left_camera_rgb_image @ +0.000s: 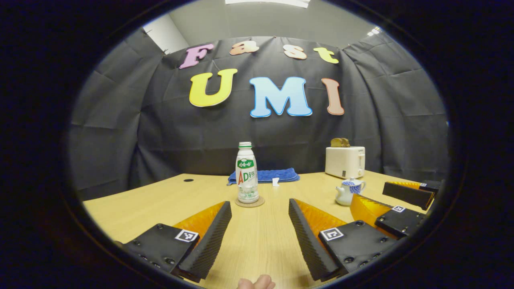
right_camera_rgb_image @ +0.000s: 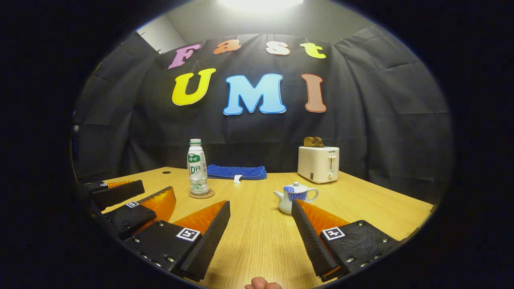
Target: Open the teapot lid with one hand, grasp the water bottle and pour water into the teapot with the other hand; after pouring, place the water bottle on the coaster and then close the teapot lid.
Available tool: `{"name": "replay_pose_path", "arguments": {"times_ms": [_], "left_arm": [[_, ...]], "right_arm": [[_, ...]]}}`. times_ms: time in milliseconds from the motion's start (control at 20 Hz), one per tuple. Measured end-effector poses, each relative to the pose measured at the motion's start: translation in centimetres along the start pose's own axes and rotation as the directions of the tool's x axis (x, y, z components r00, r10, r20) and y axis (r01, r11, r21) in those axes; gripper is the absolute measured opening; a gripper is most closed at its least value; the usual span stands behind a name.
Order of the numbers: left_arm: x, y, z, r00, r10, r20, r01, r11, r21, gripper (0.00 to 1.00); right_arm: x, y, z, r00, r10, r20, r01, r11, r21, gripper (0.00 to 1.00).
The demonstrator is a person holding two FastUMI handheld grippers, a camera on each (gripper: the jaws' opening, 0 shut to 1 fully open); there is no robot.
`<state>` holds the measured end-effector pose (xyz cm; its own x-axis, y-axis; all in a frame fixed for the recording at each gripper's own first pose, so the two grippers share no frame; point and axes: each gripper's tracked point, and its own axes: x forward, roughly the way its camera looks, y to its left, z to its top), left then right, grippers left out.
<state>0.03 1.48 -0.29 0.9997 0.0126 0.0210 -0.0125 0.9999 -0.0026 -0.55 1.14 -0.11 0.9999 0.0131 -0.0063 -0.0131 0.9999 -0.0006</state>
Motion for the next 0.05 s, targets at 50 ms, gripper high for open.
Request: {"name": "replay_pose_path", "arguments": {"times_ms": [50], "left_arm": [[-0.05, -0.06, 0.00, 1.000, -0.004, 0.000, 0.004, 1.000, -0.001, 0.99]], "right_arm": [[0.06, 0.08, 0.14, 1.000, 0.000, 0.002, 0.000, 1.000, -0.002, 0.95]]}}
